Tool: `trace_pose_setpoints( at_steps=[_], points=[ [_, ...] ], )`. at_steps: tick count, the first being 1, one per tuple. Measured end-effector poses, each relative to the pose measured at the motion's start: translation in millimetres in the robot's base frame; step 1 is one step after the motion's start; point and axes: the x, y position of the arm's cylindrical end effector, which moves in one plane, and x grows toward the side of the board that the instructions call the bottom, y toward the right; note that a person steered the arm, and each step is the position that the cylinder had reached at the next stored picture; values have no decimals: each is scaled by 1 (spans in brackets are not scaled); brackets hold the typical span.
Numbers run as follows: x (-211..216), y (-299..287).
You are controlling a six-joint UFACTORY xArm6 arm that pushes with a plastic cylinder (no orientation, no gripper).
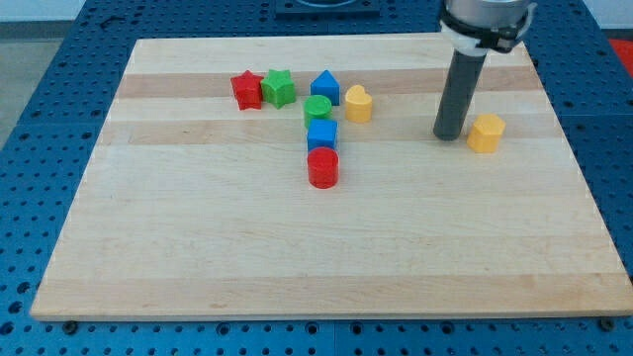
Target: Point your arm to the left of the red circle
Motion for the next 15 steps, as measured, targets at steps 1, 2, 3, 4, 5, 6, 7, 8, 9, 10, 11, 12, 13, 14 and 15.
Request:
trace_pose_setpoints(
  at_steps=[1,2,3,4,5,6,7,8,9,10,11,12,13,14,15],
  points=[
    [39,0],
    [67,-1],
    [70,-2],
    [70,-4],
    [79,-28],
    [96,-73],
    [101,-137],
    [101,-205],
    [99,-254],
    [92,-289],
    [71,-321],
    [43,-330],
    [37,-309],
    [37,-300],
    [31,-290]
  ],
)
